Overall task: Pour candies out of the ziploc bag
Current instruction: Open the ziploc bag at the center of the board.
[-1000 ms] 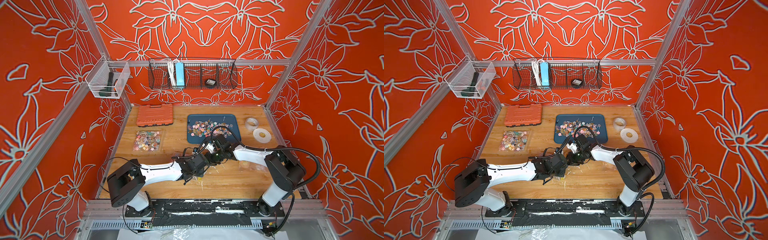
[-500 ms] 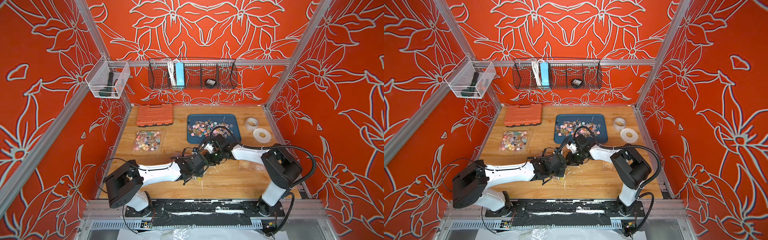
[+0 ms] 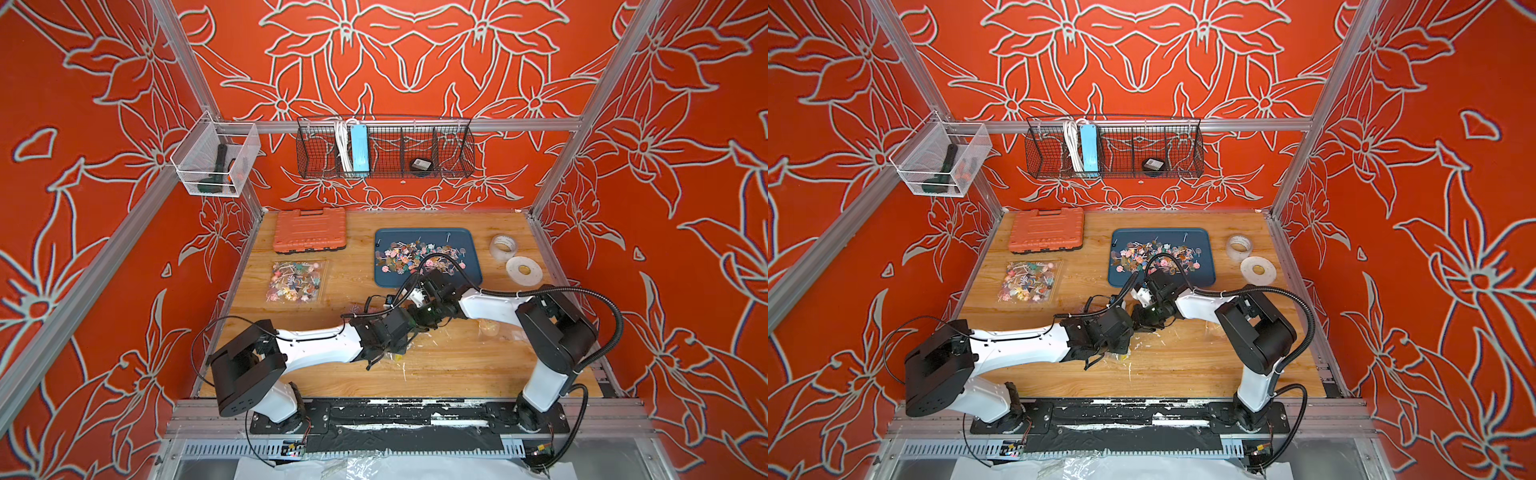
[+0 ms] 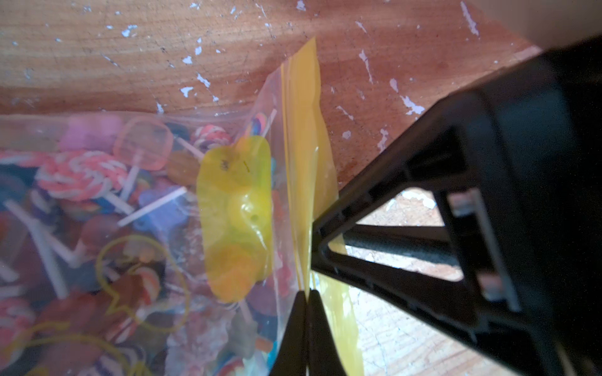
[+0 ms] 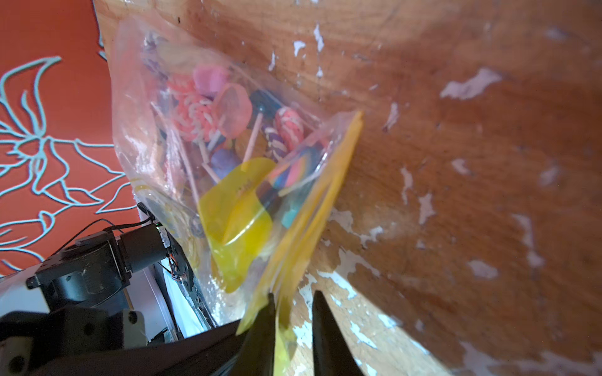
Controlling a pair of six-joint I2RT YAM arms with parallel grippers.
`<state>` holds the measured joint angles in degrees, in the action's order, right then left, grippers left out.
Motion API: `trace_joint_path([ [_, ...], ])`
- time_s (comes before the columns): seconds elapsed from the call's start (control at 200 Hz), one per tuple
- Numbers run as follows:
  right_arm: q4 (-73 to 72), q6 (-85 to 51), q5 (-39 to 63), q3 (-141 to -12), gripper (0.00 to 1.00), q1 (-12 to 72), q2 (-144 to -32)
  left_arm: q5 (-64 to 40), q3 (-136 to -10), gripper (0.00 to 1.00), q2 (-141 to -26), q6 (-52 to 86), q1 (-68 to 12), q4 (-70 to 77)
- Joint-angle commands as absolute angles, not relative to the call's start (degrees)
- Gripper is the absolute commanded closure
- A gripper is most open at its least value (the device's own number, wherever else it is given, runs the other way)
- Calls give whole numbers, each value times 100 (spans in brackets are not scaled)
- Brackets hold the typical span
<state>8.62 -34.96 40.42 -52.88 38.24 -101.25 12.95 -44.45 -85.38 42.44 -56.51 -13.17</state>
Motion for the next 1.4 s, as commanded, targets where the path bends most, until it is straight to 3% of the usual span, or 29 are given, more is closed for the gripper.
trace_joint_path([
  [0.0, 808, -3576, 4029, -5398, 78, 3911, -10230, 1371, -4401, 100, -8416, 4271, -5620, -1257],
  [0.405, 767, -3649, 4056, -5425, 83, 3981, -10237, 1327, -4373, 100, -8466, 4271, -5620, -1136],
  [0.616, 660, -3727, 4070, -5414, 100, 4042, -10327, 1341, -4360, 100, -8443, 4271, -5616, -1125],
  [1.391, 1456, -3796, 2605, -5159, 100, 4052, -10143, 2306, -5313, 100, -8268, 4245, -5622, -1805],
])
